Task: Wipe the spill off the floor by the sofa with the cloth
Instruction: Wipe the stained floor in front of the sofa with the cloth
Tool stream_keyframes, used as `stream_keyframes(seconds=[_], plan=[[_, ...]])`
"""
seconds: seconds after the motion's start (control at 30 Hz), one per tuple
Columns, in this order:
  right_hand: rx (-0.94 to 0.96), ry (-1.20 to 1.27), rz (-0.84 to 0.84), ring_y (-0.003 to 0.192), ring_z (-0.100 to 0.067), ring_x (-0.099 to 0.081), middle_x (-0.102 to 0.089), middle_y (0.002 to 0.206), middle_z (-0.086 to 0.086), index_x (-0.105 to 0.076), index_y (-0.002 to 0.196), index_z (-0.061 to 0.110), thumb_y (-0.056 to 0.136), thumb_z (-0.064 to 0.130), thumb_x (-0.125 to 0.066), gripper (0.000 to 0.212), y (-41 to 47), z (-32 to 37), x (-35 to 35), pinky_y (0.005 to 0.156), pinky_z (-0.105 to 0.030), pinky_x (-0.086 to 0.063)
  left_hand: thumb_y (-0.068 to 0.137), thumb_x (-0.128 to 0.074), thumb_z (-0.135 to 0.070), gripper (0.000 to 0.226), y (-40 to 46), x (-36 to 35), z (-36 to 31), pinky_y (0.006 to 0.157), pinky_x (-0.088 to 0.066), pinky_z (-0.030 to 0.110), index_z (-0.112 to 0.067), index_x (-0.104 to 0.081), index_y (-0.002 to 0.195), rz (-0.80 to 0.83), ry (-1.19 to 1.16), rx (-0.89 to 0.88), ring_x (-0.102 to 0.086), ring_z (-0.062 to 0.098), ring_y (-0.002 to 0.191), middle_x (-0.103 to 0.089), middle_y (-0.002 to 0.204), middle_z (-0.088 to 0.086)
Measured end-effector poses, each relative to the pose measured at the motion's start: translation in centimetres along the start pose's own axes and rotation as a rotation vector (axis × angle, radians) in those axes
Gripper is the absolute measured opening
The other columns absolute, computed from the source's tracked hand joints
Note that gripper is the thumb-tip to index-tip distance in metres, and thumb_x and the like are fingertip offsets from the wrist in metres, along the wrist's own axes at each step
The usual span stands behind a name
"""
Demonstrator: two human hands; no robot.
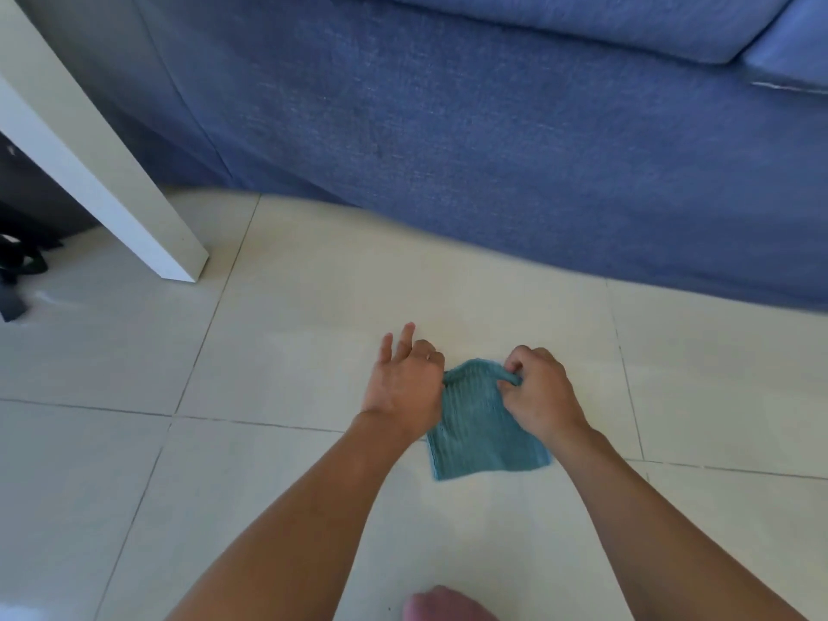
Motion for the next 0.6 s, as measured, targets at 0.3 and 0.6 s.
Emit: stream_keyframes(seconds=[0.3, 0.6], plan=[[-0.108, 0.042, 0.260, 0.062, -0.017, -0.058, -0.063, 0.069, 0.001, -0.066, 0.069, 0.015, 0.076, 0.010, -0.062, 0.009, 0.9, 0.0, 0.8, 0.056, -0.027, -0.042, 0.095, -0.058, -0.015, 0.019, 0.1, 0.6, 0.7, 0.066, -0.044, 0.024, -0.022, -0.052, 0.111, 0.119, -0.668, 0.034, -0.057, 0.015, 0.081, -0.060, 0.101, 0.001], [0.092, 0.271, -0.044, 0.061, -0.011, -0.056, -0.068, 0.069, 0.006, -0.065, 0.073, 0.021, 0.079, 0.004, -0.079, 0.022, 1.8, 2.9, 7.3, 0.054, -0.024, -0.041, 0.081, -0.072, 0.000, 0.035, 1.7, 7.3, 2.0, 0.068, -0.041, 0.003, -0.023, -0.073, 0.107, -0.119, -0.851, -0.040, -0.058, -0.006, 0.072, -0.065, 0.086, -0.019]])
Point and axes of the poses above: each hand's wrist, its own y-axis towards the middle knuckle, its own x-axis out of the back of the hand, z = x × y, the point moved 8 cm from there along y, towards the middle knuckle
